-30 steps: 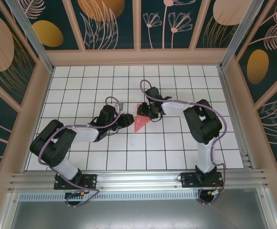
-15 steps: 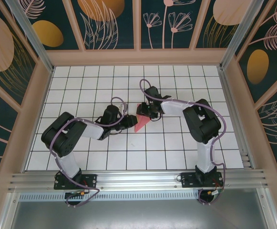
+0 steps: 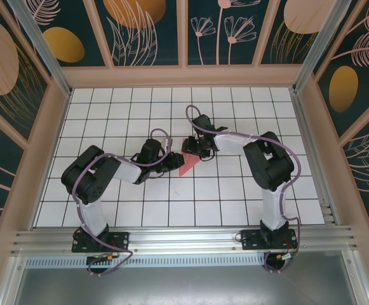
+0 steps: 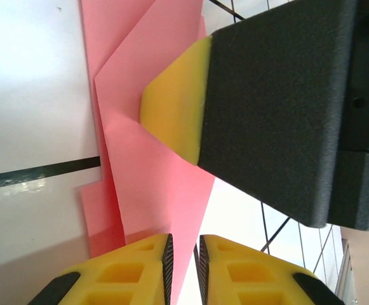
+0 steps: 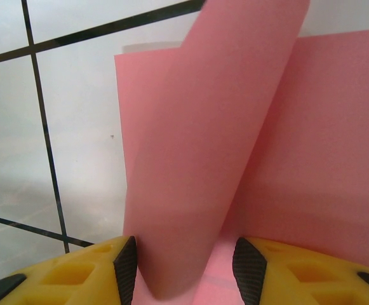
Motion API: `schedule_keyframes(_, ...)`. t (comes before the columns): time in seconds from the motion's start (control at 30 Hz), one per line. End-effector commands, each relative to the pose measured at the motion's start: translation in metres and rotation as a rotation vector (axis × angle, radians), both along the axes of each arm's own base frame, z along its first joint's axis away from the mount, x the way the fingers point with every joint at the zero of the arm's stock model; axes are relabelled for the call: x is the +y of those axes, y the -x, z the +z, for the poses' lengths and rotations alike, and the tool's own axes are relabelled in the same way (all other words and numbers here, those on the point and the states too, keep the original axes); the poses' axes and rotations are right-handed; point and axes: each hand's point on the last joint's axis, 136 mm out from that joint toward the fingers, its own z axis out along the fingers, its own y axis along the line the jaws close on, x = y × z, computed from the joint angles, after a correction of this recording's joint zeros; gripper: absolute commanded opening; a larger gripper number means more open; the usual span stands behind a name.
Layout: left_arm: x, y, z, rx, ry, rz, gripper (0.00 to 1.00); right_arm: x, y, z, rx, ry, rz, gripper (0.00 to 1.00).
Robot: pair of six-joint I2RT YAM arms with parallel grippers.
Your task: Fold a paper plane with a square sheet of paper (pick it up from the middle)
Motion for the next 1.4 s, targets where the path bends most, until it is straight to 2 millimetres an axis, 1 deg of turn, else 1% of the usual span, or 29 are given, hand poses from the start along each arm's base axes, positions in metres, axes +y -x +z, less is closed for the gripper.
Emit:
schedule_keyframes(0.0, 0.003, -0.004, -0.011, 0.006, -0.045, 0.007, 0.21, -0.030, 0.028, -0.063, 0.148, 0.157, -0.023, 0.51)
schedule_keyframes(0.43, 0.008, -0.002, -0.028, 0.046, -0.092, 0.016, 0.13, -0.031, 0.030, -0.068, 0.158, 0.169, -0.023, 0.49)
schedule_keyframes(0.53, 0.012, 0.000, -0.034, 0.060, -0.117, 0.025, 0.11, -0.030, 0.028, -0.065, 0.153, 0.163, -0.020, 0.48)
schedule_keyframes(0.6, 0.016, 0.002, -0.040, 0.075, -0.143, 0.033, 0.10, -0.025, 0.024, -0.056, 0.130, 0.139, -0.012, 0.48)
schedule_keyframes(0.7, 0.024, 0.006, -0.051, 0.096, -0.191, 0.040, 0.08, -0.014, 0.011, -0.032, 0.069, 0.086, 0.001, 0.47)
schedule_keyframes(0.83, 0.034, 0.012, -0.066, 0.125, -0.260, 0.044, 0.07, 0.000, -0.007, 0.016, -0.046, -0.017, 0.011, 0.47)
schedule_keyframes(0.93, 0.037, 0.014, -0.071, 0.136, -0.282, 0.040, 0.06, 0.001, -0.015, 0.049, -0.126, -0.075, 0.001, 0.48)
schedule_keyframes(0.97, 0.037, 0.014, -0.072, 0.137, -0.285, 0.040, 0.06, 0.000, -0.016, 0.056, -0.145, -0.088, 0.002, 0.48)
schedule_keyframes(1.03, 0.038, 0.015, -0.073, 0.140, -0.292, 0.037, 0.06, 0.001, -0.015, 0.063, -0.164, -0.102, 0.014, 0.48)
schedule_keyframes(1.07, 0.038, 0.015, -0.074, 0.142, -0.296, 0.036, 0.06, 0.002, -0.014, 0.065, -0.167, -0.110, 0.026, 0.48)
schedule_keyframes(1.13, 0.037, 0.015, -0.074, 0.141, -0.298, 0.030, 0.06, 0.008, -0.009, 0.064, -0.161, -0.142, 0.061, 0.46)
schedule_keyframes(1.23, 0.037, 0.015, -0.075, 0.143, -0.300, 0.027, 0.06, 0.016, -0.004, 0.056, -0.127, -0.175, 0.099, 0.35)
schedule_keyframes(1.37, 0.039, 0.015, -0.077, 0.148, -0.314, 0.035, 0.06, 0.022, -0.001, 0.043, -0.093, -0.190, 0.127, 0.24)
